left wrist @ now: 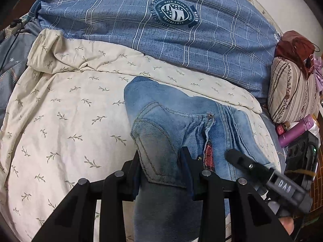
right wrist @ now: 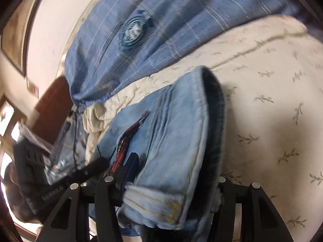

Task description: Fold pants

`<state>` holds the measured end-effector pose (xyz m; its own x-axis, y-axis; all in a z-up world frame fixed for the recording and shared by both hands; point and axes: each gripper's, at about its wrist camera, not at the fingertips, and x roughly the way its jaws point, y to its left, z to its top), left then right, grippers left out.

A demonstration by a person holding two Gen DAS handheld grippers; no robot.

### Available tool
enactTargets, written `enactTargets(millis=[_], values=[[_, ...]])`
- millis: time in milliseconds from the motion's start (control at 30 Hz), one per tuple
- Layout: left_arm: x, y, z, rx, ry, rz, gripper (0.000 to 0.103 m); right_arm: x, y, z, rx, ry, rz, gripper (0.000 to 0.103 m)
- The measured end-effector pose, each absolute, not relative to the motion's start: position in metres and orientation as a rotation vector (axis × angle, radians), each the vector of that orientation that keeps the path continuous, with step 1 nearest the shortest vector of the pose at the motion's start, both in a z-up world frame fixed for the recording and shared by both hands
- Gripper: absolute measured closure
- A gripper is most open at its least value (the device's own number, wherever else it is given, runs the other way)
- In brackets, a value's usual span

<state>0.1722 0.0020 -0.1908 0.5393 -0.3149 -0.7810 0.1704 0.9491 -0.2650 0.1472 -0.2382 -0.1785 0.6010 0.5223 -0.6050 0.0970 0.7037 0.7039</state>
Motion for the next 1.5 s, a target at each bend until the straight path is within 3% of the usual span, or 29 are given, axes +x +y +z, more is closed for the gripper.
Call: enactTargets(millis=[233, 500, 767, 967, 1100, 1333, 1500], values=[[0.173, -0.003, -0.195, -0.115, 0.965, -0.273, 0.065, 0.148, -0.259, -0.170, 0.712, 0.841, 0.197, 0.045], [0.174, -0.008, -0.200, -0.071, 0.977, -0.251, 0.065, 0.161, -0.232, -0.174, 0.515, 0.916, 0.226, 0.046], [0.173, -0.008, -0.202, -0.051, 0.975, -0.254, 0.064, 0.158, -0.233, -0.179, 0.495, 0.925, 0.190, 0.051], [0.168, -0.014, -0.203, -0.014, 0.965, -0.246, 0.063, 0.159, -0.249, -0.195, 0.633, 0.970, 0.182, 0.050], [0.170, -0.012, -0.204, -0.009, 0.973, -0.238, 0.061, 0.154, -0.237, -0.180, 0.503, 0.930, 0.135, 0.050], [0.173, -0.010, -0.205, -0.014, 0.985, -0.235, 0.059, 0.134, -0.252, -0.145, 0.537, 0.730, 0.122, 0.050], [0.172, -0.012, -0.205, 0.003, 0.981, -0.234, 0.058, 0.141, -0.238, -0.149, 0.481, 0.783, 0.127, 0.050]])
